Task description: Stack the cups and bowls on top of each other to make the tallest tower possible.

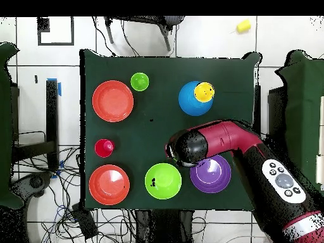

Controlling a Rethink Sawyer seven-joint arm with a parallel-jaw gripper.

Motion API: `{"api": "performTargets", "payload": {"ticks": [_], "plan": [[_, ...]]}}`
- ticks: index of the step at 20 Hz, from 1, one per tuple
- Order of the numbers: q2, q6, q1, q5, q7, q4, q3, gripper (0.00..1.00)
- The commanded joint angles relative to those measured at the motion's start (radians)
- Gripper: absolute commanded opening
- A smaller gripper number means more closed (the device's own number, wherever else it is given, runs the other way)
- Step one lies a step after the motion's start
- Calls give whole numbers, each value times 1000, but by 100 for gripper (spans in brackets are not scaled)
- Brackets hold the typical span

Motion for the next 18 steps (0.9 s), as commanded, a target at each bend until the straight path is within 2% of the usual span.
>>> {"api": "performTargets", "payload": {"ticks": [1, 6, 14, 18], "plan": [[-57, -176, -73, -46, -157, 91, 60, 100], [-98, -154, -126, -43, -241, 74, 107, 100], [-87, -120, -174, -47, -280, 20, 132, 100], [-96, -132, -183, -75, -296, -4, 144, 100]]}}
